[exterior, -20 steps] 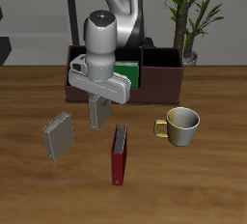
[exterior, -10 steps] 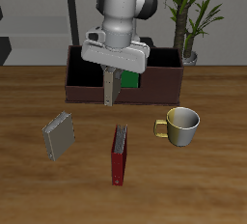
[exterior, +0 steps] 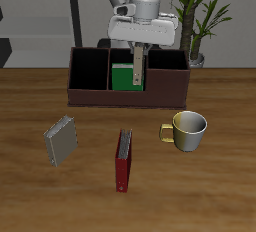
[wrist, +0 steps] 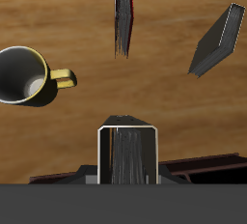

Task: Place the green book into the back desk caddy's front compartment and place the left yellow book into the back desk caddy's right compartment and place the red book into the back desk caddy's right compartment

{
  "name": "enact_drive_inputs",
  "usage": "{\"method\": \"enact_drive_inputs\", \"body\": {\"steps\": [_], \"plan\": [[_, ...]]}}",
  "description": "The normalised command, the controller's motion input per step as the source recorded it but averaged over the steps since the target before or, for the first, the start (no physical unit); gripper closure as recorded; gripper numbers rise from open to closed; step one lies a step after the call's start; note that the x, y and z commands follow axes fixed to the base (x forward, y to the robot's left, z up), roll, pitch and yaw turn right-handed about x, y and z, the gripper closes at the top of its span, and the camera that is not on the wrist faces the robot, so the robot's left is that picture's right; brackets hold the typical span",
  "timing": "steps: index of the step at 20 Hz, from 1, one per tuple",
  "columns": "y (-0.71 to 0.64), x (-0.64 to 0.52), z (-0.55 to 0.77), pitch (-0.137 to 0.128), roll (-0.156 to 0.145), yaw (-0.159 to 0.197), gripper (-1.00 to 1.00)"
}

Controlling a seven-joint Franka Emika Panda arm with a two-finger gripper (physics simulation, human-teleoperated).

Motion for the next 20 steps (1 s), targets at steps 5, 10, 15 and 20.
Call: {"method": "enact_drive_inputs", "body": {"steps": [5,10,15,20], "plan": [[0.47,-0.32,0.32,-0.051,0.017,0.09,1.0],[0.54,-0.31,0.24,0.003,0.04,0.087,1.0],[0.33,-0.17,0.18,-0.006,0.03,0.023,1.0],[0.23,-0.14,0.08,-0.006,0.033,0.011,1.0]]}}
